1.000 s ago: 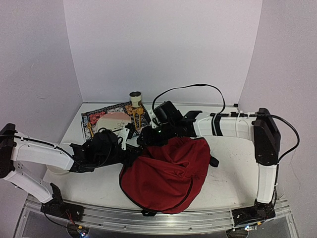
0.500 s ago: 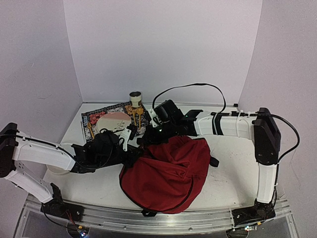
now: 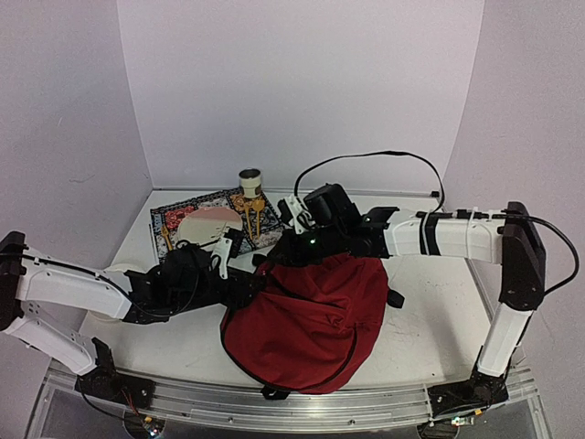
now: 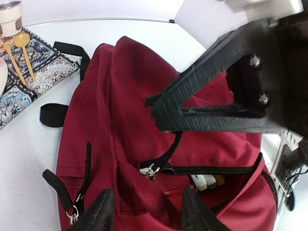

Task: Pack the student bag
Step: Grab the lower front pocket of the student bag.

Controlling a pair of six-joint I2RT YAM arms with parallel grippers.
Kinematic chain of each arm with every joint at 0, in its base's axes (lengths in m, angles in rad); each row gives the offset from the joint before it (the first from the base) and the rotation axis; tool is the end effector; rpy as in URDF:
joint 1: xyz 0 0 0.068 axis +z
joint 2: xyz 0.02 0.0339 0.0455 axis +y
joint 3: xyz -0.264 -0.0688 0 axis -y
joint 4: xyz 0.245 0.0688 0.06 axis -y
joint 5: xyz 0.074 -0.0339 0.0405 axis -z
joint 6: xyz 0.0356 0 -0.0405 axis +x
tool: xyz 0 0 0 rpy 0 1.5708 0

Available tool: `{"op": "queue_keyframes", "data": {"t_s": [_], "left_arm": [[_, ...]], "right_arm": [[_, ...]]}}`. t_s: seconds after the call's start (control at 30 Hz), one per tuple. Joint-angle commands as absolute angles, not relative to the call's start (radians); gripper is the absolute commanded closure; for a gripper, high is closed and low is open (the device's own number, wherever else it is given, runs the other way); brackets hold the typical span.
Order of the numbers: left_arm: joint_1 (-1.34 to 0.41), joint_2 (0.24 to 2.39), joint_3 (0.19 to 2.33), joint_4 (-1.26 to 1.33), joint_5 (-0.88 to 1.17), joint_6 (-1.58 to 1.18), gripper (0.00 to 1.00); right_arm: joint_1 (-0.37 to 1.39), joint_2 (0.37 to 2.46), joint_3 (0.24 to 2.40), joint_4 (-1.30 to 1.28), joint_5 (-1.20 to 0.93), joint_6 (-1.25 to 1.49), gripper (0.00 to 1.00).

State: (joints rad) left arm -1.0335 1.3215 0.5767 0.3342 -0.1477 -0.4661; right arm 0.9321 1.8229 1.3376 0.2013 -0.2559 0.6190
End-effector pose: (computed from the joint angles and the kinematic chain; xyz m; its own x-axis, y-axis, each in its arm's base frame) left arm 0.1457 -0.2343 0.2038 -0.5333 0.0267 -0.8455 0.6056 0.7099 -0.3596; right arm 0.2519 0.3543 0.2776 -0.6708 0.0382 -0.7407 -0.6537 0.4414 0.6147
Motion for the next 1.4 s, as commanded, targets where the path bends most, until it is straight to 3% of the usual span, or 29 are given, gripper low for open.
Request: {"op": "queue_keyframes", "data": {"t_s": [0.0, 0.1, 0.4, 0.67, 1.07, 1.2, 1.33, 1.37], "left_arm": [[-0.973, 1.249, 0.557, 0.373, -0.084, -0.603, 0.39], [-0.886, 1.228, 0.544, 0.373, 0.028, -0.706, 0.33], [-0.788, 1.358, 0.63, 0.373, 0.265, -0.917, 0.32], [-0.771, 1.508, 0.745, 0.373, 0.403, -0.926, 0.33], [-0.705, 1.685, 0.839, 0.37, 0.632, -0.949, 0.45], [-0.704, 1.685, 0.841, 0.368, 0.659, -0.936, 0.57], [-0.7, 1.656, 0.839, 0.357, 0.642, -0.904, 0.96], [-0.696, 1.651, 0.84, 0.351, 0.639, -0.895, 0.99]], "right_arm": [[0.933, 1.756, 1.276, 0.298, -0.28, 0.6, 1.0], [0.935, 1.741, 1.237, 0.339, -0.281, 0.6, 1.0], [0.95, 1.73, 1.203, 0.41, -0.285, 0.566, 1.0], [0.965, 1.725, 1.2, 0.425, -0.281, 0.526, 1.0], [0.986, 1.713, 1.198, 0.433, -0.281, 0.48, 1.0], [0.986, 1.712, 1.199, 0.434, -0.278, 0.47, 1.0], [0.986, 1.691, 1.185, 0.43, -0.267, 0.465, 1.0], [0.986, 1.684, 1.18, 0.426, -0.262, 0.46, 1.0]]}}
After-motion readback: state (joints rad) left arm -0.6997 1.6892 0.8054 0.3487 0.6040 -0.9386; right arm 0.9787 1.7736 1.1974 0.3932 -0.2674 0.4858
